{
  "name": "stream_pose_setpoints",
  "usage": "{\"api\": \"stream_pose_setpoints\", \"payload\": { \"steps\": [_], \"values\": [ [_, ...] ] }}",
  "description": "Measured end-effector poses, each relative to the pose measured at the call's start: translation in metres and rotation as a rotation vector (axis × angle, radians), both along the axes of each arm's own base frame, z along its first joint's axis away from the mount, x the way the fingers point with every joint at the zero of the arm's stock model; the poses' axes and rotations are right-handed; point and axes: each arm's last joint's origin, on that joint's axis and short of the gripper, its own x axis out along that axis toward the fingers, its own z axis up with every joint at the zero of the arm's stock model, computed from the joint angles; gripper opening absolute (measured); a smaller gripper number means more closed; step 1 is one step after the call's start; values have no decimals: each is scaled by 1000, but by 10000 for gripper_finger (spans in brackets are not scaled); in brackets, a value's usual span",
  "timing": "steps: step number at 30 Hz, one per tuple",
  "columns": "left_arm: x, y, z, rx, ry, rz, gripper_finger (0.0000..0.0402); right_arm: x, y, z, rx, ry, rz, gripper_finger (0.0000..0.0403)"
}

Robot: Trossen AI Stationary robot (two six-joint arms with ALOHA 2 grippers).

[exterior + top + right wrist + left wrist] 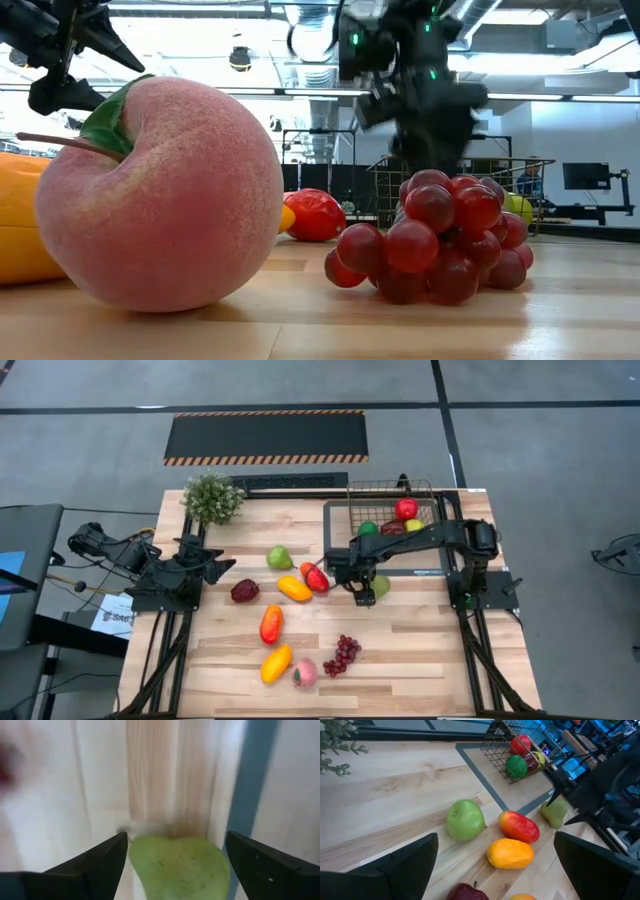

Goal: Build produce basket
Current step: Put the green pear into the gold wire basket

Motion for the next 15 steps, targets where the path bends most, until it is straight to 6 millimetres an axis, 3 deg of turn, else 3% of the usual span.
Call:
{"api": "stream_pose_setpoints", "payload": {
  "steps": [4, 8, 12, 15],
  "values": [
    [0, 0, 0, 0, 4, -2, 385, -7, -7, 42, -3, -108, -102, 360],
    [-1, 0, -1, -3, 15, -2, 385, -29, -14, 77, -36, -149, -437, 363],
    [-1, 0, -1, -4, 14, -1, 385, -51, -10, 85, -46, -93, -770, 364],
    [-1, 0, -1, -2, 16, -1, 385, -59, -3, 73, -40, -54, -922, 364]
  ]
}}
